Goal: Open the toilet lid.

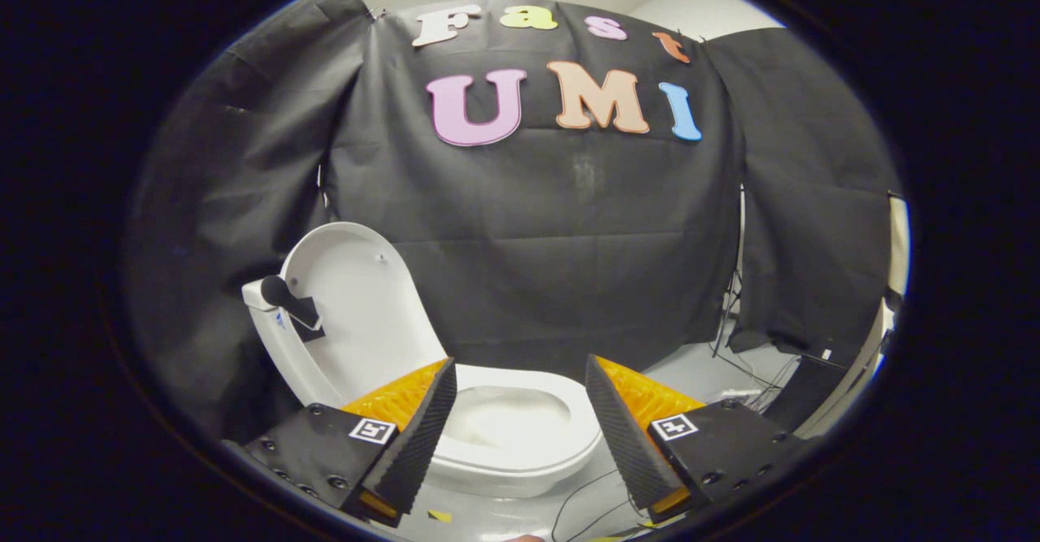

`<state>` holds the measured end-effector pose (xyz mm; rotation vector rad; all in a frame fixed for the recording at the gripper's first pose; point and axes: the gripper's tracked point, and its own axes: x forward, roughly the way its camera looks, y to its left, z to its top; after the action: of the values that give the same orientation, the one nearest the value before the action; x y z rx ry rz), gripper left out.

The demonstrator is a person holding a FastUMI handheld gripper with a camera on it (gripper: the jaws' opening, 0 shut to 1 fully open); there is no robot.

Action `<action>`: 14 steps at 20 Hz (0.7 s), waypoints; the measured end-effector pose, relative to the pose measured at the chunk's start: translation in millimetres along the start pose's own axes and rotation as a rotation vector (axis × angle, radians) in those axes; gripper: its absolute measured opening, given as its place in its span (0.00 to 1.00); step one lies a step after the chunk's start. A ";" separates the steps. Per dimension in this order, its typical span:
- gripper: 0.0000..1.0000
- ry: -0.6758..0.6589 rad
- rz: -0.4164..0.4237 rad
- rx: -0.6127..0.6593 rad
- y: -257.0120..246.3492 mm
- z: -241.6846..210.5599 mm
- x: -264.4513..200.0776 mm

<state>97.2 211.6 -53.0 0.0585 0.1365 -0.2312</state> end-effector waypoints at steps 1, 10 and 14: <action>0.98 0.018 0.003 0.001 0.5 -3.7 1.5; 0.98 0.066 0.014 -0.013 6.1 -18.4 0.0; 0.98 0.081 0.008 -0.002 4.2 -22.5 -0.6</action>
<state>94.7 217.4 -75.1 0.0660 0.2169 -0.2212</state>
